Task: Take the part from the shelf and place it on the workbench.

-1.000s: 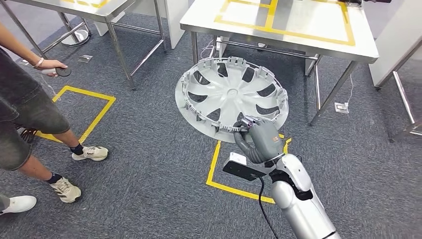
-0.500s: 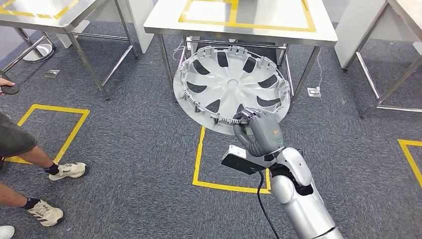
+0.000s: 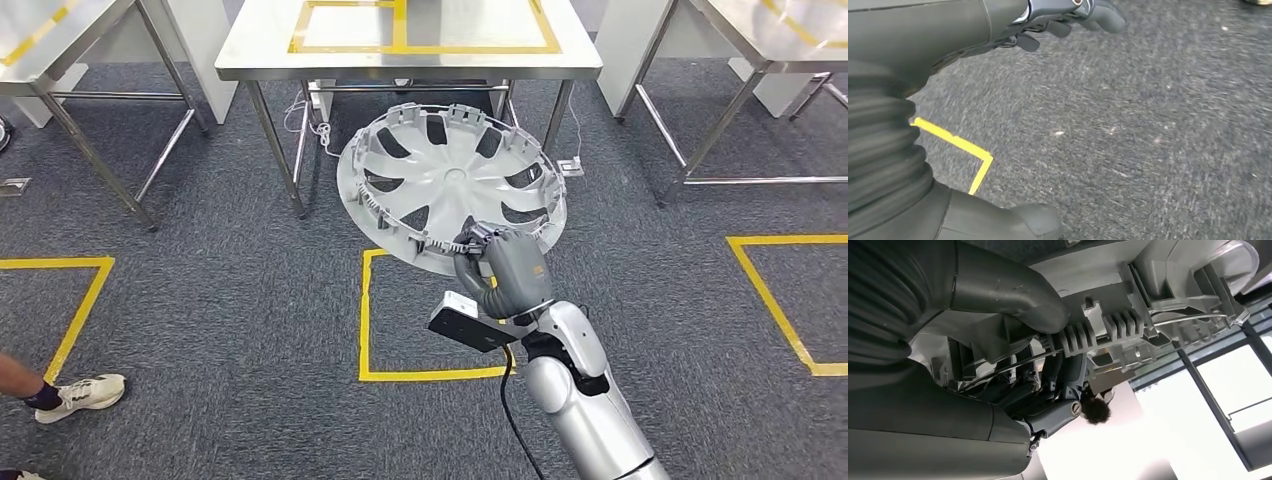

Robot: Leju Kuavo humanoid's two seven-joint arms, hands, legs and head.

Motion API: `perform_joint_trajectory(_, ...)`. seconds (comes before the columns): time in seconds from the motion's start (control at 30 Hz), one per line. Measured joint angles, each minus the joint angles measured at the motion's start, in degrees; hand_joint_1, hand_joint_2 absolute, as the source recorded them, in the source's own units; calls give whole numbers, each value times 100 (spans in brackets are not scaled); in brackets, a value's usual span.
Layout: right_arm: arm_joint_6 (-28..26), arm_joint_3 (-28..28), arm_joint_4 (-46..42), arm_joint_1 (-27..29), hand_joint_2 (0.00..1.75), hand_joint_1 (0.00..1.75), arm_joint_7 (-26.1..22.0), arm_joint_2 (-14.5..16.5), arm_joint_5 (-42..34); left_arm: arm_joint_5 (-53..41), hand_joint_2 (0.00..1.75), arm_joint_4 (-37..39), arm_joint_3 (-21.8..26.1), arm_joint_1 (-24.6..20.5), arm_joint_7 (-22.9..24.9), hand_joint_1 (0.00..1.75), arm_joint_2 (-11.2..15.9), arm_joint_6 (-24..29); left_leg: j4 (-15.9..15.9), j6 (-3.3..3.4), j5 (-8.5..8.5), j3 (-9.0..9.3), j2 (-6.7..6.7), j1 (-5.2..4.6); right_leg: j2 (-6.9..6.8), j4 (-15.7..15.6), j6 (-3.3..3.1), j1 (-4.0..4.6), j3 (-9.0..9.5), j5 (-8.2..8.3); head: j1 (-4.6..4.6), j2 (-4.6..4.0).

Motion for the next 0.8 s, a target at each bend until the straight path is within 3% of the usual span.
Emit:
perform_joint_trajectory(0.07,-7,2,0,4,175,175,-16,30,21,44,175,-5,1,10,-38,0,-2,-3,-18,58,2,9,120,1,-320,512,46,11,-245,-280,46,0)
perform_joint_trajectory(0.13,-11,7,13,-10,175,175,-53,67,46,85,175,-5,2,34,-90,0,-1,-16,-17,88,-13,11,260,-16,-486,1263,77,4,-616,-597,65,0)
perform_joint_trajectory(0.17,-12,9,29,-19,175,175,-73,79,57,104,175,-5,2,41,-120,0,1,-25,-16,94,-21,14,330,-21,-508,1478,80,2,-725,-641,66,0)
perform_joint_trajectory(0.2,-10,10,52,-36,175,175,-91,87,67,122,175,-5,2,41,-158,0,3,-38,-15,94,-29,22,397,-24,-521,1474,74,3,-722,-574,67,0)
perform_joint_trajectory(0.23,-7,11,78,-60,175,175,-104,94,71,141,175,-5,2,36,-201,0,5,-53,-15,89,-39,36,457,-25,-544,1231,58,7,-593,-411,67,0)
perform_joint_trajectory(0.3,-2,11,120,-133,175,175,-123,110,76,174,175,-5,2,17,-281,0,4,-85,-14,59,-65,69,565,-41,-749,416,-14,54,-161,-64,68,0)
perform_joint_trajectory(0.37,-1,11,143,-223,175,175,-145,145,79,181,175,-5,2,-9,-319,0,5,-101,-15,5,-89,92,658,-67,-910,-55,-94,114,67,50,67,0)
perform_joint_trajectory(0.47,1,11,170,-307,175,175,-175,177,88,174,175,-5,2,-52,-330,0,6,-98,-33,-87,-126,142,766,-75,-776,-131,-174,119,82,52,65,0)
perform_joint_trajectory(0.53,4,11,192,-341,175,175,-185,204,94,163,175,-6,2,-71,-326,0,10,-81,168,-153,-277,74,576,-65,-673,-180,-232,69,119,79,58,0)
perform_joint_trajectory(0.6,8,11,227,-384,175,175,-191,249,102,158,175,-4,2,-53,-287,0,17,-60,800,-198,-598,-227,323,-55,-559,-194,-274,41,133,87,48,0)
perform_joint_trajectory(0.67,18,11,269,-415,175,175,-201,283,109,179,175,-3,3,-10,-219,0,29,-45,1426,-223,-790,-558,262,-50,-411,-188,-290,34,134,85,45,0)
perform_joint_trajectory(0.7,25,11,292,-429,175,175,-203,290,112,195,175,-3,7,6,-190,0,39,-41,1494,-230,-732,-619,256,-47,-333,-183,-287,29,136,83,45,0)
perform_joint_trajectory(0.73,32,11,314,-443,175,175,-201,294,117,214,175,-3,12,13,-167,0,49,-37,1340,-235,-570,-578,243,-39,-257,-172,-279,21,138,78,45,0)
perform_joint_trajectory(0.8,39,10,343,-474,175,175,-194,300,140,244,175,-4,26,15,-150,0,67,-34,632,-252,-172,-297,54,3,-123,-120,-229,4,128,48,42,0)
